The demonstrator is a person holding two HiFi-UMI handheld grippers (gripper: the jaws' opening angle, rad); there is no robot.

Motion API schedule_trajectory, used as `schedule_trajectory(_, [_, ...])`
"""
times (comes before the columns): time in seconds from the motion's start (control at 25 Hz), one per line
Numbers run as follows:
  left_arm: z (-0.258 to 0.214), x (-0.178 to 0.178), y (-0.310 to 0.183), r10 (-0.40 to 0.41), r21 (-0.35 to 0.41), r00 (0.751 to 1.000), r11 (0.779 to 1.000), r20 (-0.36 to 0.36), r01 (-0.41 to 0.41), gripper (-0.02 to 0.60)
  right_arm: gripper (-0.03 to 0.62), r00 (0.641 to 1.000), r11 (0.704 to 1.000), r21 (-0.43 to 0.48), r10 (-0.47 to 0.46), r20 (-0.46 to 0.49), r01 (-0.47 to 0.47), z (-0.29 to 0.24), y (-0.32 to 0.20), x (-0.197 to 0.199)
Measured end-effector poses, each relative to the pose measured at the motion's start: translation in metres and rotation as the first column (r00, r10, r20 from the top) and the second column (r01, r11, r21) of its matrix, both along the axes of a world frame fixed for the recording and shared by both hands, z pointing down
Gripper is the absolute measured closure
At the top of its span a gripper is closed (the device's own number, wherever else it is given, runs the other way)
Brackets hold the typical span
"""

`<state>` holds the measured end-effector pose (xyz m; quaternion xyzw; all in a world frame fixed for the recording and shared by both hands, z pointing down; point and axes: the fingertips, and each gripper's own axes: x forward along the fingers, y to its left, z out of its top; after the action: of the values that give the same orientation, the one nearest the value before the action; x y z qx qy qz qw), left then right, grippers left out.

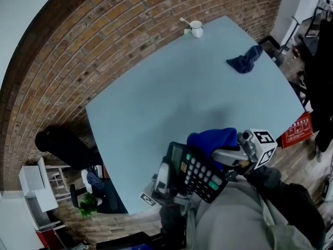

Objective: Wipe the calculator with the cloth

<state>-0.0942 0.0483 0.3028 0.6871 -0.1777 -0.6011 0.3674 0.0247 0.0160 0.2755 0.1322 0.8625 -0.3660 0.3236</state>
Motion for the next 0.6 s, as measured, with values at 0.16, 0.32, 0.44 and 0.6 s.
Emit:
schedule_trajectory(0.16, [-0.005, 0.015, 0.002, 0.069, 0.046, 0.997, 0.997, -0.035, -0.067, 0.545, 0.530, 0.991, 0.994, -0.063, -0.081, 0.107, 0.088, -0.005, -0.009, -0.003])
schedule_trajectory(0.32, [-0.009, 0.007, -0.001, 0.059, 0.063, 0.994, 0.997, -0.089, -0.054, 0.545, 0.530, 0.961, 0.957, -0.149, -0.224, 0.159, 0.248, 0.013, 0.012, -0.020])
schedule_trajectory(0.44, [-0.010, -0.005, -0.004, 0.005, 0.050, 0.996, 0.999, -0.084, -0.001, 0.545, 0.530, 0.956, 0.942, -0.177, -0.267, 0.121, 0.285, 0.024, 0.030, -0.023])
schedule_trajectory(0.6, [0.000, -0.025, -0.005, -0.089, -0.014, 0.996, 0.996, -0.028, 0.088, 0.545, 0.529, 0.967, 0.956, -0.145, -0.246, 0.069, 0.254, 0.018, 0.038, -0.011])
